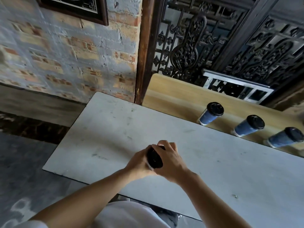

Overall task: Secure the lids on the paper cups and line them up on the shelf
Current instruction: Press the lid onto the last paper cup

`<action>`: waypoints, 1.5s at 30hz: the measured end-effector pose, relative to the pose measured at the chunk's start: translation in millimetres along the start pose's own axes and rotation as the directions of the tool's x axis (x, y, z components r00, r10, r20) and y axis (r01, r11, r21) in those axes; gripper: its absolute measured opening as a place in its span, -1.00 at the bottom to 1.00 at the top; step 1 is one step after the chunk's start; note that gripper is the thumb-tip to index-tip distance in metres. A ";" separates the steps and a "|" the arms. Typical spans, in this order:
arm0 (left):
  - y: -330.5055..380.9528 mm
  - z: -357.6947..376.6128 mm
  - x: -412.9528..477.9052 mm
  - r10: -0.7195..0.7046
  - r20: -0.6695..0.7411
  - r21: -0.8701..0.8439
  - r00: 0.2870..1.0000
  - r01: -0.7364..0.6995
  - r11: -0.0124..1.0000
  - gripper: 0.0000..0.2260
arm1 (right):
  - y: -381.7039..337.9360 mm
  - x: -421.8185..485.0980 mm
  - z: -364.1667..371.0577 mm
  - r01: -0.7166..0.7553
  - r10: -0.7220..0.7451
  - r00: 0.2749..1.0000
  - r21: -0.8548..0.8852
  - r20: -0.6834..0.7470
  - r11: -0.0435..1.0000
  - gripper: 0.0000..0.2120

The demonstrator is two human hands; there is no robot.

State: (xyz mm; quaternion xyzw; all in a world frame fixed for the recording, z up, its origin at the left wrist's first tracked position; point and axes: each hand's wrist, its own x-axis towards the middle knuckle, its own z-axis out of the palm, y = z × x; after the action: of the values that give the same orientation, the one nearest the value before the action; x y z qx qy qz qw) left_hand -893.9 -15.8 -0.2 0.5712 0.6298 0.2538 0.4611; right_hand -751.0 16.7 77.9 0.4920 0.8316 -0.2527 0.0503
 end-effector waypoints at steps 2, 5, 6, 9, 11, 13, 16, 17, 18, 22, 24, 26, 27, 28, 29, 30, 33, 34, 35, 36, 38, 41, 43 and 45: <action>0.1 1.9 -4.5 -0.008 -0.006 0.002 1.000 0.008 1.000 -0.34 | 2.7 -2.2 2.9 0.016 -0.016 1.000 0.004 0.006 1.000 -0.35; -0.6 4.8 -8.7 -0.015 -0.021 -0.010 1.000 0.015 1.000 -0.30 | 6.9 -5.6 2.2 0.058 -0.058 0.998 0.010 0.016 0.998 -0.31; -1.3 4.9 -8.9 -0.015 -0.022 -0.009 1.000 0.015 1.000 -0.29 | 9.7 -6.4 1.0 0.074 -0.074 0.997 0.005 0.035 0.997 -0.30; -2.6 6.2 -10.4 0.002 -0.015 0.004 1.000 -0.002 1.000 -0.26 | 19.8 -8.1 -1.7 0.107 -0.108 0.992 0.012 0.072 0.994 -0.25; -2.3 6.9 -9.8 0.002 -0.005 -0.019 1.000 -0.002 1.000 -0.27 | 22.1 -9.0 0.5 0.105 -0.106 0.993 0.041 0.041 0.994 -0.25; -3.2 4.0 -6.5 -0.054 0.055 -0.156 0.997 0.062 0.986 -0.32 | 21.8 -10.3 6.9 0.068 -0.066 0.998 0.114 -0.015 0.991 -0.23; -9.5 -8.6 -5.9 -0.110 0.199 -0.503 0.974 0.198 0.842 -0.35 | 20.7 -11.6 17.3 0.016 0.012 0.994 0.265 -0.105 0.964 -0.23; -9.5 -13.0 -6.2 -0.106 0.242 -0.609 0.964 0.236 0.757 -0.34 | 21.2 -12.0 19.8 0.003 0.041 0.991 0.323 -0.129 0.946 -0.24; -7.2 -16.8 -7.8 -0.114 0.255 -0.709 0.960 0.266 0.654 -0.39 | 21.6 -13.3 21.4 -0.007 0.066 0.987 0.371 -0.148 0.929 -0.24; 5.1 -13.7 -8.8 -0.329 0.209 -0.855 0.921 0.336 0.395 -0.75 | 23.0 -13.3 32.5 -0.031 0.144 0.970 0.490 -0.195 0.871 -0.21; 5.3 -6.0 -6.8 -0.341 0.137 -0.803 0.930 0.306 0.512 -0.80 | 23.4 -12.7 37.5 -0.033 0.187 0.962 0.595 -0.198 0.803 -0.20; 2.0 -0.6 -6.0 -0.392 0.055 -0.778 0.918 0.285 0.560 -0.80 | 25.1 -15.4 40.9 -0.073 0.264 0.956 0.769 -0.128 0.636 -0.22; 0.3 1.0 -6.2 -0.421 0.022 -0.776 0.907 0.281 0.564 -0.81 | 26.9 -17.5 44.0 -0.099 0.307 0.949 0.849 -0.077 0.519 -0.24; 0.6 2.8 -8.4 -0.436 0.011 -0.776 0.900 0.283 0.564 -0.82 | 29.2 -20.0 48.3 -0.124 0.353 0.935 0.898 -0.037 0.423 -0.29; 2.4 4.4 -11.6 -0.441 0.024 -0.775 0.897 0.295 0.559 -0.82 | 32.0 -21.9 52.9 -0.142 0.403 0.915 0.918 -0.021 0.370 -0.35; 5.5 5.8 -14.6 -0.437 0.046 -0.777 0.898 0.307 0.549 -0.78 | 33.4 -23.8 55.8 -0.157 0.443 0.897 0.926 -0.012 0.343 -0.42; 11.4 8.9 -18.1 -0.412 0.019 -0.761 0.911 0.281 0.585 -0.73 | 28.4 -27.0 60.7 -0.182 0.477 0.878 0.950 0.041 0.254 -0.49; 14.7 8.5 -18.2 -0.414 0.000 -0.756 0.910 0.271 0.596 -0.74 | 27.0 -26.4 61.5 -0.185 0.481 0.875 0.957 0.056 0.225 -0.50; 16.7 8.0 -17.7 -0.419 -0.014 -0.751 0.908 0.267 0.604 -0.75 | 26.3 -25.4 61.5 -0.183 0.483 0.873 0.963 0.066 0.199 -0.52; 18.2 7.5 -17.1 -0.418 -0.026 -0.745 0.908 0.261 0.613 -0.77 | 25.6 -25.1 60.1 -0.179 0.479 0.874 0.969 0.078 0.168 -0.54; 20.8 6.4 -16.5 -0.396 -0.045 -0.722 0.917 0.244 0.647 -0.79 | 24.7 -25.3 56.4 -0.169 0.465 0.878 0.983 0.117 0.071 -0.65; 23.1 5.1 -12.0 -0.371 -0.063 -0.688 0.927 0.229 0.689 -0.74 | 24.3 -27.9 53.3 -0.151 0.427 0.884 0.981 0.188 -0.119 -0.72; 25.9 4.6 -8.7 -0.384 -0.076 -0.668 0.920 0.239 0.705 -0.72 | 25.8 -27.7 56.0 -0.134 0.428 0.884 0.979 0.188 -0.153 -0.68; 25.6 4.9 -5.0 -0.395 -0.082 -0.653 0.915 0.250 0.715 -0.71 | 26.9 -25.7 59.1 -0.118 0.449 0.877 0.983 0.170 -0.142 -0.69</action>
State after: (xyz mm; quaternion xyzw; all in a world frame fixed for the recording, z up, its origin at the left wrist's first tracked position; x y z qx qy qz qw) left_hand -877.6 -16.0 20.7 0.2333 0.6444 0.4252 0.5912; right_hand -724.9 -21.0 25.2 0.5654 0.2510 -0.6968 -0.3628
